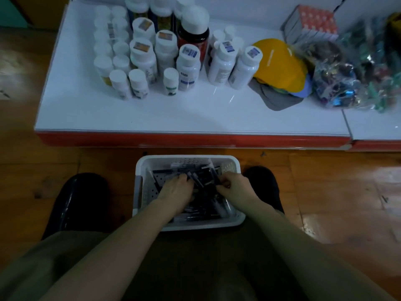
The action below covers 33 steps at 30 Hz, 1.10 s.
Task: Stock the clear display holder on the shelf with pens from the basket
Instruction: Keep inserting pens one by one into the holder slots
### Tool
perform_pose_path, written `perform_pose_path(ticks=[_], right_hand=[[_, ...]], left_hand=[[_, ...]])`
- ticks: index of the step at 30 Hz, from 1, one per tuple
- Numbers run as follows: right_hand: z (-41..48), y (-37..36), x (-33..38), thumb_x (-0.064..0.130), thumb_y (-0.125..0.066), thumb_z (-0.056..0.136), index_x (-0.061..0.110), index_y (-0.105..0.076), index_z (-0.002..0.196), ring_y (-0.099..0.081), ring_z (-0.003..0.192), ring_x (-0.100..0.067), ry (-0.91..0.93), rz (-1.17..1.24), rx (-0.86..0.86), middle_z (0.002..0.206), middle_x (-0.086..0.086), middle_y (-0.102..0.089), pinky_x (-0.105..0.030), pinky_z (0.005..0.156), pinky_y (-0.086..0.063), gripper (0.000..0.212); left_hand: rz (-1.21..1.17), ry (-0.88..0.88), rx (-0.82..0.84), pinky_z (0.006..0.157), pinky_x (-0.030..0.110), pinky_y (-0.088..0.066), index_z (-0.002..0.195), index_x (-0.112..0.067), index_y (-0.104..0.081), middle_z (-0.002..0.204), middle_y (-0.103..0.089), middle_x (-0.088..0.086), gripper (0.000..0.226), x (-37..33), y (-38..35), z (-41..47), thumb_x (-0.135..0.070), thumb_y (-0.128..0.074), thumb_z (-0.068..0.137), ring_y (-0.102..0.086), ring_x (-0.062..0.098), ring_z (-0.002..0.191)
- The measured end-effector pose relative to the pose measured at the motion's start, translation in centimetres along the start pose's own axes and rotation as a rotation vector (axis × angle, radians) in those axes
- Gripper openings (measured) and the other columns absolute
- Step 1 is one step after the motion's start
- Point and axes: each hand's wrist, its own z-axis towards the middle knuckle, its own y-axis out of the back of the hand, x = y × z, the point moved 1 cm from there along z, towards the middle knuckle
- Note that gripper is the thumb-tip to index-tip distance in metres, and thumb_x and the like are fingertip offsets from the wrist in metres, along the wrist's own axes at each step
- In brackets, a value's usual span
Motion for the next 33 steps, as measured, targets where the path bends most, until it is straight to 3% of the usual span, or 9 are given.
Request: perform_pose_path(ticks=[3,6,13,17,21,23,27,30,33], right_hand=[[-1.9,1.7,0.4,0.015,-0.055,0.092,0.005,-0.058,0.110,-0.054,0.079,-0.013,0.028,0.141,-0.067,0.093,-0.004,-0.059,-0.016,0.059,-0.042,0.021],[-3.6,2.7,0.8,0.016,-0.056,0.092,0.005,-0.058,0.109,-0.054,0.075,-0.014,0.054,0.216,-0.108,0.091,-0.004,-0.059,-0.024,0.068,-0.043,0.020],[-7.9,7.6,5.4,0.014,-0.057,0.091,0.007,-0.061,0.102,-0.061,0.086,-0.020,0.157,0.348,-0.222,0.091,-0.004,-0.064,-0.029,0.076,-0.051,0.014],[-11.6,12.5,9.5,0.012,-0.058,0.090,0.003,-0.060,0.094,-0.056,0.073,-0.018,0.236,0.416,-0.306,0.082,-0.007,-0.060,-0.011,0.061,-0.043,0.010],[-16.7,18.5,14.3,0.006,-0.057,0.090,0.004,-0.055,0.080,-0.061,0.086,-0.038,0.347,0.583,-0.377,0.081,-0.024,-0.059,-0.044,0.078,-0.052,0.010],[-19.4,21.9,16.7,0.005,-0.056,0.091,-0.003,-0.054,0.087,-0.062,0.085,-0.037,0.380,0.730,-0.409,0.086,-0.030,-0.058,-0.045,0.075,-0.053,0.009],[-24.2,28.5,20.6,0.007,-0.054,0.093,0.008,-0.057,0.083,-0.066,0.072,-0.015,0.444,1.123,-0.408,0.071,-0.001,-0.067,-0.033,0.074,-0.055,0.010],[-27.2,32.7,22.9,0.004,-0.051,0.092,0.011,-0.054,0.078,-0.066,0.072,-0.015,0.540,1.372,-0.354,0.067,-0.001,-0.066,-0.025,0.063,-0.054,0.016],[-29.6,35.8,24.8,0.002,-0.051,0.092,0.010,-0.054,0.081,-0.067,0.061,-0.013,0.612,1.517,-0.306,0.061,-0.001,-0.067,-0.022,0.058,-0.055,0.014]], left_hand=[[0.095,-0.057,0.054,0.096,0.036,-0.035,0.125,-0.008,-0.049,0.132,-0.041,0.014,0.031,-0.2,0.4,-0.9,-0.018,-0.041,0.097,-0.040,0.030,0.122],[0.112,-0.073,0.108,0.100,0.037,-0.034,0.127,-0.007,-0.044,0.132,-0.042,0.015,0.033,0.0,1.6,-2.1,-0.009,-0.044,0.094,-0.041,0.029,0.122],[-0.323,0.001,0.096,0.073,0.021,-0.035,0.126,-0.006,-0.042,0.121,-0.054,0.012,0.034,1.2,9.2,-7.5,-0.001,-0.046,0.093,-0.053,0.020,0.103],[-0.628,0.019,-0.037,0.067,0.009,-0.040,0.107,-0.012,-0.051,0.099,-0.051,-0.001,0.013,1.0,14.8,-11.9,-0.008,-0.043,0.097,-0.052,0.007,0.082],[-0.844,0.073,-0.251,0.061,0.016,-0.035,0.099,-0.015,-0.048,0.090,-0.047,-0.007,0.003,-0.5,22.8,-16.6,-0.013,-0.048,0.096,-0.052,0.012,0.085],[-0.906,0.065,-0.297,0.058,0.020,-0.033,0.095,-0.013,-0.045,0.080,-0.046,-0.004,0.002,-1.5,27.0,-18.5,-0.014,-0.047,0.096,-0.047,0.013,0.072],[-1.090,-0.024,-0.366,0.076,0.031,-0.044,0.104,-0.008,-0.047,0.097,-0.059,0.005,0.012,-4.1,34.9,-21.7,-0.018,-0.047,0.096,-0.059,0.016,0.088],[-1.146,-0.084,-0.452,0.080,0.036,-0.047,0.104,-0.008,-0.050,0.100,-0.066,0.013,0.020,-5.9,39.4,-23.8,-0.026,-0.049,0.095,-0.065,0.026,0.095],[-1.218,-0.114,-0.526,0.068,0.015,-0.048,0.088,-0.013,-0.047,0.079,-0.065,0.000,0.012,-6.8,42.6,-25.7,-0.018,-0.043,0.099,-0.062,-0.001,0.071]])
